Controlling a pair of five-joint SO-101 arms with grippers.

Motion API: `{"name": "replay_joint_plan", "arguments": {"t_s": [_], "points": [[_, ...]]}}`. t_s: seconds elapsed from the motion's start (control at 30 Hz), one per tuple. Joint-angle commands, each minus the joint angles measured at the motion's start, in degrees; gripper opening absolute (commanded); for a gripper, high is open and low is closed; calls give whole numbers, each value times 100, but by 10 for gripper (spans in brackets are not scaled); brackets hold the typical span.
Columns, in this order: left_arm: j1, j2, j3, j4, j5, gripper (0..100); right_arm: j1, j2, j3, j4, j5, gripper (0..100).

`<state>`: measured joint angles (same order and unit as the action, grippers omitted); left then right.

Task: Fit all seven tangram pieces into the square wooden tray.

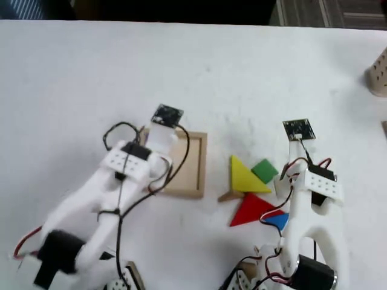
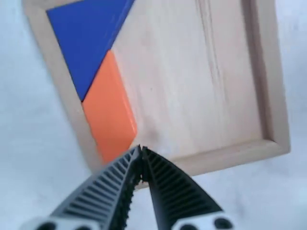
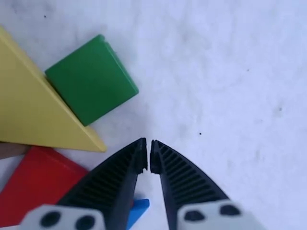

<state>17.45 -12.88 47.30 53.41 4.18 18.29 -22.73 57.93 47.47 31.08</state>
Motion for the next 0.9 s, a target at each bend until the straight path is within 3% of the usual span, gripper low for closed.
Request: {"name": "replay_joint_plan", "arguments": {"t_s": [0.0, 0.17, 0.4, 0.6, 0.87], "points": [[84, -1279, 325, 53, 53, 24, -75, -48, -26, -101, 53, 18], [-286, -2765, 932, 18, 53, 27, -48, -48, -26, -101, 53, 18], [-1780, -3380, 1108, -387, 88, 27, -57, -31, -35, -101, 53, 18], [-1947, -2659, 1037, -923, 97, 28, -365, -66, -44, -84, 88, 18], [-2211, -884, 62, -941, 97, 28, -945, -84, -290, 215, 132, 18]]}}
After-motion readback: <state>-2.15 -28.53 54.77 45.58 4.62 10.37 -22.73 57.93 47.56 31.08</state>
